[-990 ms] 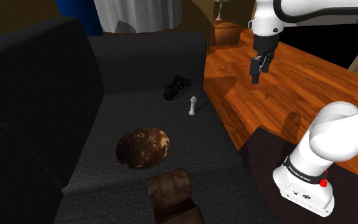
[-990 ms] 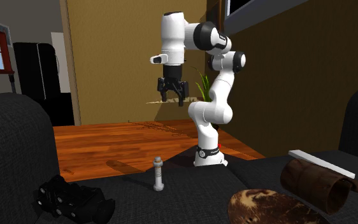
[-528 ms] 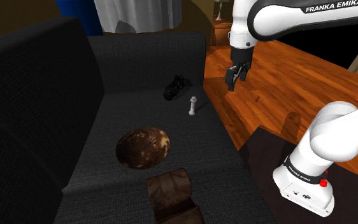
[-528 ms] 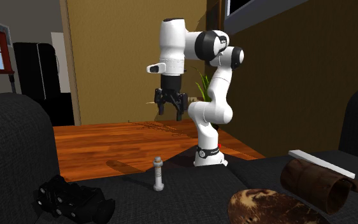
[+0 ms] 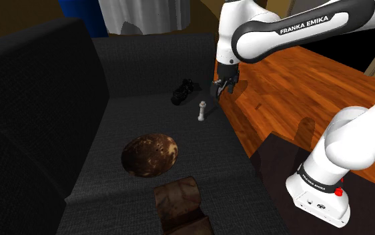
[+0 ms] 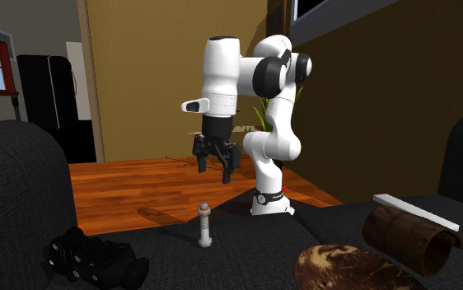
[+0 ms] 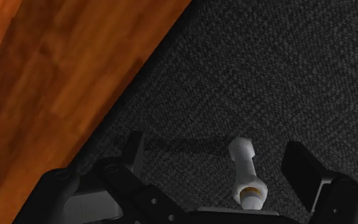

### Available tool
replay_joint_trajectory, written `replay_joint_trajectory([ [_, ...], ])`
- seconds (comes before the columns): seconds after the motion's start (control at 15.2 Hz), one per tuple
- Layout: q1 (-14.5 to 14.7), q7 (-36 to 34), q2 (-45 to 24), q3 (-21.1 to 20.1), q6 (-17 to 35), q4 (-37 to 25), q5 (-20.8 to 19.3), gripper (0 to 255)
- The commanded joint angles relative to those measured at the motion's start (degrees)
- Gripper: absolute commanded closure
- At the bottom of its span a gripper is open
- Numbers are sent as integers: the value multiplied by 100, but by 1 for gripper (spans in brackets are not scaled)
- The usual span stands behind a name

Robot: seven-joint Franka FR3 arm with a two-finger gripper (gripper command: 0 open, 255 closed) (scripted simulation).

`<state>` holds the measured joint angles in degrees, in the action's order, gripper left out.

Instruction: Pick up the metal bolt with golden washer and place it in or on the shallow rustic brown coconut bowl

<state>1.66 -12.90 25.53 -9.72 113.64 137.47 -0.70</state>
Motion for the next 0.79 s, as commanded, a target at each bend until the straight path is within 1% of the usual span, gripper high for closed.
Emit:
replay_joint_trajectory([
  [0.0, 8, -218, -400, -133, 370, -162, -7, 0],
  [0.26, -5, -616, -1157, -345, 977, -539, -131, 0],
  [0.73, -32, -698, -1444, -369, 1485, -325, -222, 0],
])
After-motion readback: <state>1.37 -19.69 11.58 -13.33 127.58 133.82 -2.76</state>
